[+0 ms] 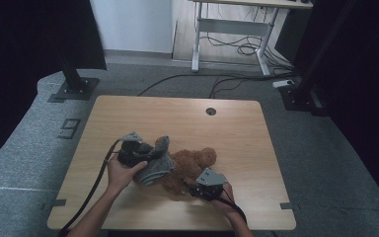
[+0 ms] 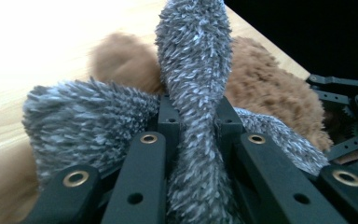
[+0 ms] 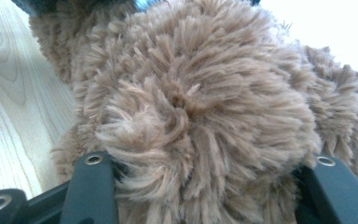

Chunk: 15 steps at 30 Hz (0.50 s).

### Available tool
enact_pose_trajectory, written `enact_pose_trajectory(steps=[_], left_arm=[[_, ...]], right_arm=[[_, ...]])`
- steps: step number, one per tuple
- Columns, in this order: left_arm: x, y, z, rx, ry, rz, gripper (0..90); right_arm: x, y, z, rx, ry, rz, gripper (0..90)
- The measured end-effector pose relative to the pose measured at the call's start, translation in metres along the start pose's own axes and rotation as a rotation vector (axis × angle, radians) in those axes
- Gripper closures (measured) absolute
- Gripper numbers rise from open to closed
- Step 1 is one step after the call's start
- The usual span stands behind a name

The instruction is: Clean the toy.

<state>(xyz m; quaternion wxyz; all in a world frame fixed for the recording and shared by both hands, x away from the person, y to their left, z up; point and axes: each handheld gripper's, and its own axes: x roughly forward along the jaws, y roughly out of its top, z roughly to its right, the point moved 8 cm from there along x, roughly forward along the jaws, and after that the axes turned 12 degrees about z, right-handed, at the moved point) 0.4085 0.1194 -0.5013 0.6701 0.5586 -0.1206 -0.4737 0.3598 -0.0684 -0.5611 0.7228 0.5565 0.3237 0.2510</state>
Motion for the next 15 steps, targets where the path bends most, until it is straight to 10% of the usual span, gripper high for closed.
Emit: enact_pose_trajectory(steps=[15], left_arm=[[-0.007,-0.002,-0.028,-0.053,0.036,0.028,77.7]], right_arm=[[0.000,0.000,0.002,0.016,0.017,0.017,42.7]])
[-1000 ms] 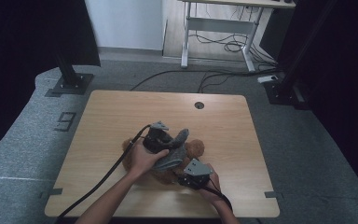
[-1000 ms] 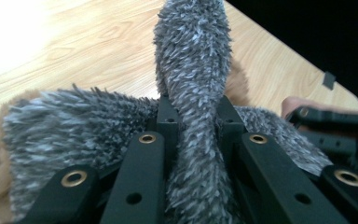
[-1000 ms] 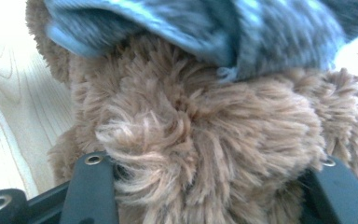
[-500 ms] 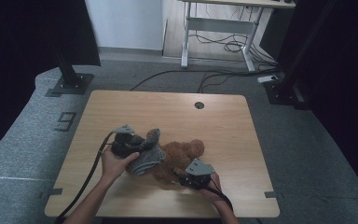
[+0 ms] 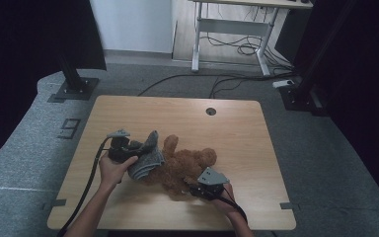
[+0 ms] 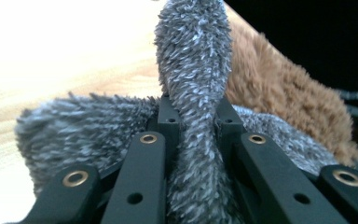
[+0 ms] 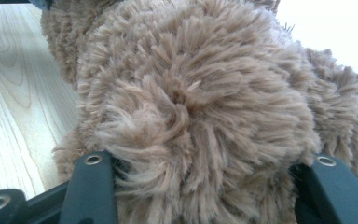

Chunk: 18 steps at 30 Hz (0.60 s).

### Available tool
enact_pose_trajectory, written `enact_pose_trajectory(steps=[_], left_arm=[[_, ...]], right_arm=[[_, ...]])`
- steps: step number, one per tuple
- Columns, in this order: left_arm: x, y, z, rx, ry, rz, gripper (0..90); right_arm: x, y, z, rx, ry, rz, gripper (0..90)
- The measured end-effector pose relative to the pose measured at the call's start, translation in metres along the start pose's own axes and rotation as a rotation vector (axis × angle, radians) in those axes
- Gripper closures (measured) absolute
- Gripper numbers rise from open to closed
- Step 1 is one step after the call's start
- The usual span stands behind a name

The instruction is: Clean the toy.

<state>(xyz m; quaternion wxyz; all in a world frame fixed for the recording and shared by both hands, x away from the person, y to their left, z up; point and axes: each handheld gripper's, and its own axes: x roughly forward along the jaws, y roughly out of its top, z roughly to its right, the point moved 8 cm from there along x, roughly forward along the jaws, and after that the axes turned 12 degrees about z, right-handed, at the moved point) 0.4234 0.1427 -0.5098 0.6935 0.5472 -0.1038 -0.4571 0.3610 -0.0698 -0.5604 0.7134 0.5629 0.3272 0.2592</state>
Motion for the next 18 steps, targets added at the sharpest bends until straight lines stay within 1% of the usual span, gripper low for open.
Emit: enact_pose_trajectory(steps=[1,2,3,4,5,6,8,9,10,11,12,13,14,15,16,17,18], left_arm=[[0.000,0.000,0.000,0.000,0.000,0.000,77.8],[0.000,-0.002,0.001,0.011,0.005,-0.002,77.9],[0.000,-0.007,0.003,0.031,0.011,0.001,78.2],[-0.001,-0.009,0.004,0.033,0.011,0.007,78.5],[-0.001,-0.009,0.004,0.033,0.011,0.007,78.6],[-0.003,-0.014,0.005,0.028,0.005,0.019,78.8],[-0.004,-0.019,0.006,0.025,0.000,0.031,79.1],[-0.004,-0.019,0.006,0.025,0.000,0.031,79.2],[-0.005,-0.021,0.007,0.024,-0.003,0.039,79.2],[-0.007,-0.023,0.008,0.031,-0.005,0.045,79.3],[-0.009,-0.025,0.012,0.047,0.000,0.060,79.3],[-0.010,-0.027,0.014,0.061,0.001,0.064,79.3],[-0.010,-0.027,0.014,0.061,0.001,0.064,79.3],[-0.010,-0.030,0.018,0.080,0.001,0.067,79.3],[-0.010,-0.031,0.020,0.089,0.003,0.068,79.4],[-0.010,-0.031,0.020,0.089,0.003,0.068,79.4],[-0.011,-0.033,0.022,0.099,0.002,0.067,79.3]], right_arm=[[0.000,0.000,0.000,0.005,0.001,0.000,40.2],[0.000,0.000,0.001,0.017,-0.003,0.002,36.5],[0.000,0.000,0.002,0.038,-0.006,0.003,31.6],[0.000,0.000,0.003,0.057,-0.009,-0.003,26.7],[0.000,0.000,0.003,0.057,-0.009,-0.003,26.7],[-0.002,0.004,0.007,0.110,-0.001,-0.016,20.1],[-0.005,0.008,0.009,0.150,0.011,-0.017,16.5],[-0.008,0.011,0.012,0.174,0.014,-0.013,15.7],[-0.008,0.011,0.012,0.174,0.014,-0.013,15.7],[-0.009,0.014,0.014,0.199,0.013,-0.009,14.2],[-0.013,0.020,0.021,0.252,0.021,0.011,14.0],[-0.014,0.022,0.024,0.273,0.020,0.018,13.5],[-0.014,0.022,0.024,0.273,0.020,0.018,13.5],[-0.013,0.022,0.029,0.305,0.030,0.007,12.6],[-0.011,0.021,0.030,0.315,0.035,-0.001,11.9],[-0.011,0.021,0.030,0.315,0.035,-0.001,11.9],[-0.003,0.019,0.030,0.337,0.044,-0.020,9.4]])
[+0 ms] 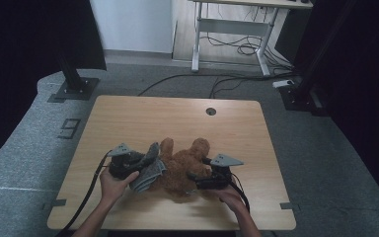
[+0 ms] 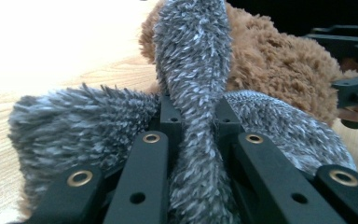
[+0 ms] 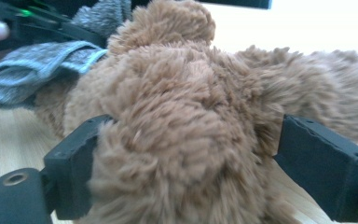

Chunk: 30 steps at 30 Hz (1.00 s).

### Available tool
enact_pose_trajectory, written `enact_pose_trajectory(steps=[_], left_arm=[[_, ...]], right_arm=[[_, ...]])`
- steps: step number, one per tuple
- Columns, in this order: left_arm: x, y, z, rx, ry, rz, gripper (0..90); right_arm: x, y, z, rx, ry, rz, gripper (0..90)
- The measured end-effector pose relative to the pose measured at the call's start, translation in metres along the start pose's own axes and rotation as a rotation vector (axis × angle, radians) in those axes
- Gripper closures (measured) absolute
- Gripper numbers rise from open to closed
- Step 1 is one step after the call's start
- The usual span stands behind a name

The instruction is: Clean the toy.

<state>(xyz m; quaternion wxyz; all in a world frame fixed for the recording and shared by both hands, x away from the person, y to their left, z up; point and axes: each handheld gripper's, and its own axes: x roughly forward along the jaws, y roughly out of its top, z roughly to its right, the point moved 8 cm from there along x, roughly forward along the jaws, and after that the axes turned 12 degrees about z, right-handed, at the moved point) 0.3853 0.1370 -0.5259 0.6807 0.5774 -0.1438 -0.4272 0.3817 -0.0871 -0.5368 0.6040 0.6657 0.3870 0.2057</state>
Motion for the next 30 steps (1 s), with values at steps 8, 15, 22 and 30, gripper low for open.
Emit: enact_pose_trajectory(steps=[8,15,22,30], left_arm=[[-0.001,-0.002,0.001,-0.015,-0.006,0.008,79.3],[0.005,0.004,-0.007,-0.024,0.013,0.033,78.9],[0.008,0.013,-0.010,-0.005,0.027,0.032,78.1],[0.011,0.019,-0.014,-0.005,0.040,0.040,77.8]], right_arm=[[0.033,-0.016,-0.004,0.025,-0.014,-0.134,4.8],[0.037,-0.010,0.002,0.031,0.012,-0.139,37.3],[0.037,-0.004,0.006,0.000,-0.020,-0.076,42.5],[0.041,0.001,0.008,-0.022,-0.054,-0.053,45.0]])
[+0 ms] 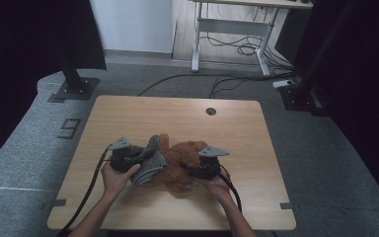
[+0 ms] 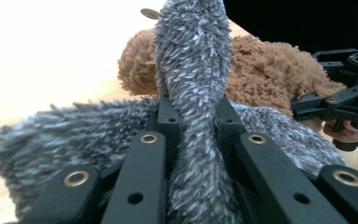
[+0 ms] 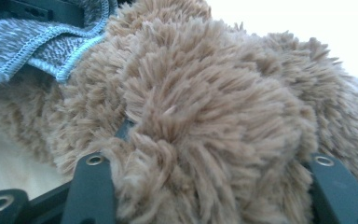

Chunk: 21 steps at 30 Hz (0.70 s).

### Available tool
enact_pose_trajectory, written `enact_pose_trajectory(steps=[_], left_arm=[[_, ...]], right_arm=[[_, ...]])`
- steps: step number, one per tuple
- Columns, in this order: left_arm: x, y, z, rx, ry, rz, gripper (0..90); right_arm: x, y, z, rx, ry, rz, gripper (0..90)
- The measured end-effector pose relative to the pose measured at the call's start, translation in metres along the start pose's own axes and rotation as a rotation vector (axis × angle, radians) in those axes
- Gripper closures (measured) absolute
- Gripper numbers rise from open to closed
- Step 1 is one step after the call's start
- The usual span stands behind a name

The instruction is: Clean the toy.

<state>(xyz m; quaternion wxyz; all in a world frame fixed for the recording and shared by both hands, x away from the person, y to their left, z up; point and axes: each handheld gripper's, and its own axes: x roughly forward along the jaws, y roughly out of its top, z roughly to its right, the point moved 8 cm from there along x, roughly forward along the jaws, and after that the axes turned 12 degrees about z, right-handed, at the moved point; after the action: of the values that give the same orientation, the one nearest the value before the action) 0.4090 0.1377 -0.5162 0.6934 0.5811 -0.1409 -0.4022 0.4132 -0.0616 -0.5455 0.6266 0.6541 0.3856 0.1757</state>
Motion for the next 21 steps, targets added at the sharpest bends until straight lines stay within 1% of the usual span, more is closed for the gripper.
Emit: enact_pose_trajectory(steps=[1,2,3,6,7,8,9,10,11,12,13,14,15,16,17,18,19,20,21], left_arm=[[0.002,0.002,-0.001,0.003,0.002,-0.003,77.8],[0.004,0.005,-0.003,0.012,0.010,-0.011,77.7],[0.006,0.007,-0.005,0.015,0.016,-0.015,77.5],[0.014,0.015,-0.015,0.019,0.036,-0.024,77.4],[0.016,0.017,-0.017,0.012,0.039,-0.025,77.4],[0.022,0.022,-0.023,-0.012,0.040,-0.025,77.4],[0.022,0.022,-0.023,-0.012,0.040,-0.025,77.4],[0.024,0.025,-0.026,-0.025,0.040,-0.024,77.3],[0.025,0.027,-0.026,-0.029,0.040,-0.024,77.3],[0.027,0.032,-0.024,-0.029,0.033,-0.019,77.3],[0.027,0.032,-0.024,-0.029,0.033,-0.019,77.2],[0.026,0.037,-0.018,-0.023,0.017,-0.009,77.0],[0.026,0.037,-0.018,-0.023,0.017,-0.009,77.0],[0.027,0.040,-0.013,-0.012,0.012,-0.010,76.9],[0.028,0.041,-0.012,-0.007,0.010,-0.011,76.9],[0.028,0.041,-0.012,-0.007,0.010,-0.011,76.9],[0.029,0.043,-0.012,-0.008,0.011,-0.011,76.9],[0.031,0.044,-0.012,-0.009,0.012,-0.014,76.8],[0.033,0.045,-0.012,-0.023,0.012,-0.006,76.7]], right_arm=[[0.000,0.000,0.000,0.000,0.000,0.000,45.0],[0.002,0.001,0.002,-0.005,-0.010,0.007,45.8],[0.008,0.005,0.006,-0.014,-0.037,0.019,46.9],[0.012,0.009,0.010,-0.027,-0.057,0.031,47.3],[0.015,0.012,0.013,-0.043,-0.071,0.040,47.3],[0.020,0.015,0.018,-0.066,-0.090,0.061,47.4],[0.020,0.015,0.018,-0.066,-0.090,0.061,47.4],[0.023,0.017,0.022,-0.078,-0.100,0.081,47.4],[0.023,0.017,0.022,-0.078,-0.100,0.081,47.4],[0.023,0.017,0.025,-0.106,-0.101,0.100,47.3],[0.023,0.017,0.025,-0.106,-0.101,0.100,47.3],[0.022,0.017,0.026,-0.138,-0.091,0.126,47.3],[0.022,0.017,0.026,-0.138,-0.091,0.126,47.3],[0.018,0.014,0.024,-0.152,-0.081,0.134,47.1],[0.016,0.013,0.023,-0.165,-0.074,0.135,47.1],[0.014,0.011,0.021,-0.184,-0.071,0.138,47.1],[0.014,0.011,0.021,-0.184,-0.071,0.138,47.1],[0.011,0.009,0.018,-0.205,-0.065,0.145,47.1],[0.008,0.008,0.016,-0.231,-0.063,0.157,47.2]])
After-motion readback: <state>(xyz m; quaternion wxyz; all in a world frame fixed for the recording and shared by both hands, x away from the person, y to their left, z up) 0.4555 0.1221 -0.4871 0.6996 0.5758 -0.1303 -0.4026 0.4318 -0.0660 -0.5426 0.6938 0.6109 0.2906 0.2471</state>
